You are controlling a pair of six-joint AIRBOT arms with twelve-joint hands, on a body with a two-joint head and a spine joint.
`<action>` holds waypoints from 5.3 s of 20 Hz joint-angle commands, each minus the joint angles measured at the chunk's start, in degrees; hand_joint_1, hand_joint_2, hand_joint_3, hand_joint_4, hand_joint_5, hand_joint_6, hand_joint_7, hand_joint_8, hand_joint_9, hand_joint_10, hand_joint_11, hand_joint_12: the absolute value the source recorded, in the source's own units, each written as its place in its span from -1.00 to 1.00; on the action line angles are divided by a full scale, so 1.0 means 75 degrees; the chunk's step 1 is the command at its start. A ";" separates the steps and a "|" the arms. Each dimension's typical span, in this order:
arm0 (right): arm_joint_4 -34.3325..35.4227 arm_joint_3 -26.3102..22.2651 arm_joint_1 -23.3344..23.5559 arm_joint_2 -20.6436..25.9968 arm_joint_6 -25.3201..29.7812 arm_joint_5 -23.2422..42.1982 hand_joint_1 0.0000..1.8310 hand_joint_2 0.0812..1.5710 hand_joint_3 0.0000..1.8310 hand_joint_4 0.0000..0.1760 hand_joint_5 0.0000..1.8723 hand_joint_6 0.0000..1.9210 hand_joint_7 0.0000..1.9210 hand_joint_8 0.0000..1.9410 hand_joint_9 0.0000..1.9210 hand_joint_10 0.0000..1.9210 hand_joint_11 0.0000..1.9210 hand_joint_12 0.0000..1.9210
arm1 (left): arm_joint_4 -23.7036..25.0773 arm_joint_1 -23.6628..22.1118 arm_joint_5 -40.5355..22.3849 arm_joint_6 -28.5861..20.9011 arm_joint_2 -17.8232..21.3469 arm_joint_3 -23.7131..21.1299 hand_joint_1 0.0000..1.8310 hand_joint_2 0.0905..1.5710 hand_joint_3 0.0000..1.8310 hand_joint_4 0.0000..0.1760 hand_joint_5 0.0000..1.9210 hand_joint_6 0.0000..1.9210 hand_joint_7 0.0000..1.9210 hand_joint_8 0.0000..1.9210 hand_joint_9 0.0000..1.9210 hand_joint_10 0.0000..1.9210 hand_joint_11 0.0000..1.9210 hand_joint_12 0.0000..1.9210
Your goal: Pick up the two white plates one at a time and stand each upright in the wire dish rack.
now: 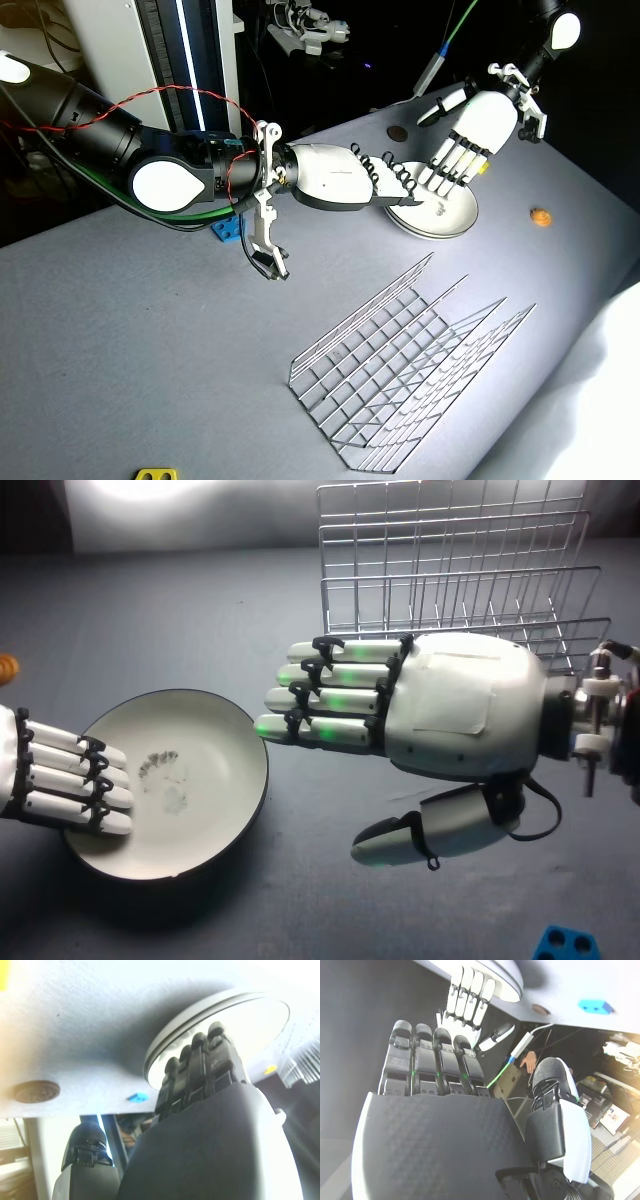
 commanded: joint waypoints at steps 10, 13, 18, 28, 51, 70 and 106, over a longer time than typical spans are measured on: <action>0.0055 0.0417 0.0274 -0.0198 -0.0020 0.1086 -0.36 0.35 -1.00 -1.00 -1.00 -1.00 -1.00 -1.00 -1.00 -1.00 -1.00 -1.00 | -0.0415 0.0065 -0.0042 0.0013 -0.0157 -0.0306 -1.00 0.38 -0.99 -1.00 -1.00 -1.00 -1.00 -1.00 -1.00 -1.00 -1.00 -1.00; 0.0055 0.0414 0.0301 -0.0168 -0.0029 0.1057 0.01 0.26 -1.00 -1.00 -1.00 -1.00 -1.00 -1.00 -1.00 -1.00 -1.00 -1.00 | -0.0365 -0.0112 0.0147 0.0004 -0.0158 -0.0753 -1.00 0.38 -0.99 -1.00 -1.00 -1.00 -1.00 -1.00 -1.00 -1.00 -1.00 -1.00; 0.0051 0.0417 0.0313 -0.0169 -0.0041 0.0930 0.03 0.26 -1.00 -1.00 -1.00 -1.00 -1.00 -1.00 -1.00 -1.00 -1.00 -1.00 | -0.0192 -0.0468 0.0559 -0.0162 -0.0183 -0.1473 -1.00 0.38 -0.99 -1.00 -1.00 -1.00 -1.00 -1.00 -1.00 -1.00 -1.00 -1.00; -0.0172 0.0548 0.0295 -0.0671 -0.0379 0.0529 0.03 0.29 -1.00 -1.00 -1.00 -1.00 -1.00 -1.00 -1.00 -1.00 -1.00 -1.00 | -0.0283 -0.0312 0.0567 -0.0302 -0.0223 -0.1394 -1.00 0.38 -0.99 -1.00 -1.00 -1.00 -1.00 -1.00 -1.00 -1.00 -1.00 -1.00; 0.0301 0.1501 -0.0012 -0.1859 -0.1019 0.1326 0.26 0.43 -1.00 -1.00 -0.35 -0.93 -0.25 -0.96 -0.35 -0.72 -0.81 0.49 | -0.0672 -0.0269 0.0462 -0.0666 -0.0259 -0.1261 -1.00 0.39 -0.99 -1.00 -1.00 -1.00 -1.00 -1.00 -1.00 -1.00 -1.00 -1.00; 0.0319 0.1449 -0.0124 -0.1917 -0.1012 0.1701 0.31 0.43 -1.00 -0.73 -0.06 0.21 0.01 0.03 0.11 -0.56 -0.28 0.32 | -0.1298 -0.1056 0.0060 -0.1006 0.0280 -0.1084 -1.00 0.39 -1.00 -1.00 -1.00 -1.00 -1.00 -1.00 -1.00 -1.00 -1.00 -1.00; 0.3611 -0.1248 0.3304 0.1309 0.2210 -0.2091 0.31 0.44 -1.00 -0.74 -0.06 0.22 -0.01 0.05 0.13 -0.59 -0.29 0.31 | -0.0168 -0.1527 0.0324 -0.1192 0.1011 -0.0921 -1.00 0.40 -1.00 -1.00 -1.00 -1.00 -1.00 -1.00 -1.00 -1.00 -1.00 -1.00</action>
